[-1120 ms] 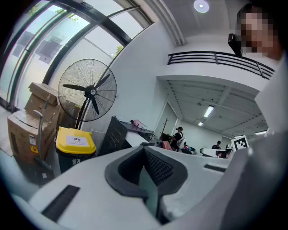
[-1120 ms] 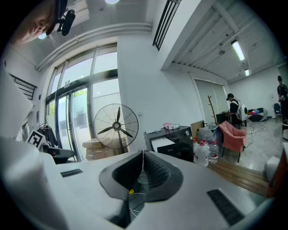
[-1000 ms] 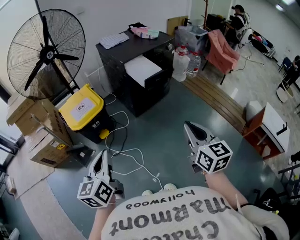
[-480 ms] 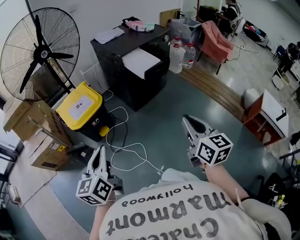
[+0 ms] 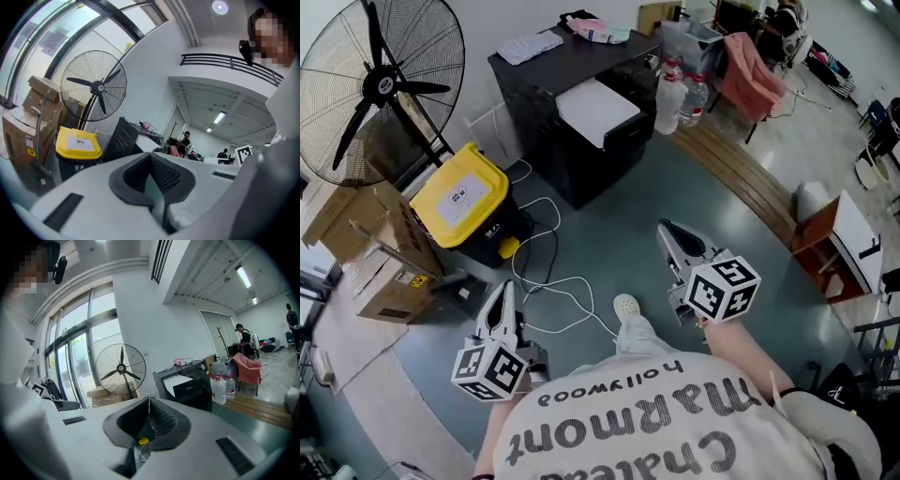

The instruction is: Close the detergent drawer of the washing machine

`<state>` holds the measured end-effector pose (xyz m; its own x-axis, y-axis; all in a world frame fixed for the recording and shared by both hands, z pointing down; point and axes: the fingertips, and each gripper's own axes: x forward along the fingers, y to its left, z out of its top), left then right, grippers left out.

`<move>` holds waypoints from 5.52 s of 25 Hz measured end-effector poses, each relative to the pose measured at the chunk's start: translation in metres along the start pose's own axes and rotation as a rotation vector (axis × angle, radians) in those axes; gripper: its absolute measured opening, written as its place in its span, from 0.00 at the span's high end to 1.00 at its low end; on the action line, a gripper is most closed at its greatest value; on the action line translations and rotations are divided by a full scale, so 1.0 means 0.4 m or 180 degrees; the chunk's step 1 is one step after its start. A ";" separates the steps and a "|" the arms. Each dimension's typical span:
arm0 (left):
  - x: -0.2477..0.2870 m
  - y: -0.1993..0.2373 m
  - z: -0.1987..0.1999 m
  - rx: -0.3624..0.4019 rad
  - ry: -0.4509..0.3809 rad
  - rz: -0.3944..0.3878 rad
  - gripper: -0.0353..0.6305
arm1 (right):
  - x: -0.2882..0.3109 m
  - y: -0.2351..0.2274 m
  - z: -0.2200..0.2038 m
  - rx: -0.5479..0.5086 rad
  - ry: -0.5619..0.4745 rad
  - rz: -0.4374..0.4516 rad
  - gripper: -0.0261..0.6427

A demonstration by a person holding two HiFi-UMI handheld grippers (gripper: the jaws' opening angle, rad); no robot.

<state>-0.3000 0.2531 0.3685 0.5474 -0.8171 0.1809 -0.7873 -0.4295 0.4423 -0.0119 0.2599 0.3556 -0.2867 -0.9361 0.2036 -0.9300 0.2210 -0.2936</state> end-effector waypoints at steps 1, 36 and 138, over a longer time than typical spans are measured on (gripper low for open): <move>0.020 0.001 0.010 0.0017 -0.0014 0.0023 0.94 | 0.023 -0.011 0.014 -0.0004 -0.0014 0.0031 0.91; 0.657 -0.014 0.021 -0.0123 0.0268 0.0495 0.94 | 0.503 -0.566 -0.222 0.0789 0.1130 0.0176 0.91; 1.163 0.347 0.348 0.0126 0.0264 0.0173 0.94 | 0.916 -0.664 -0.195 0.3203 0.0981 -0.0035 0.83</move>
<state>-0.1939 -0.2401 0.3918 0.5239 -0.8057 0.2763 -0.8261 -0.4017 0.3951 0.1120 -0.1204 0.5812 -0.4569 -0.7954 0.3983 -0.3535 -0.2485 -0.9018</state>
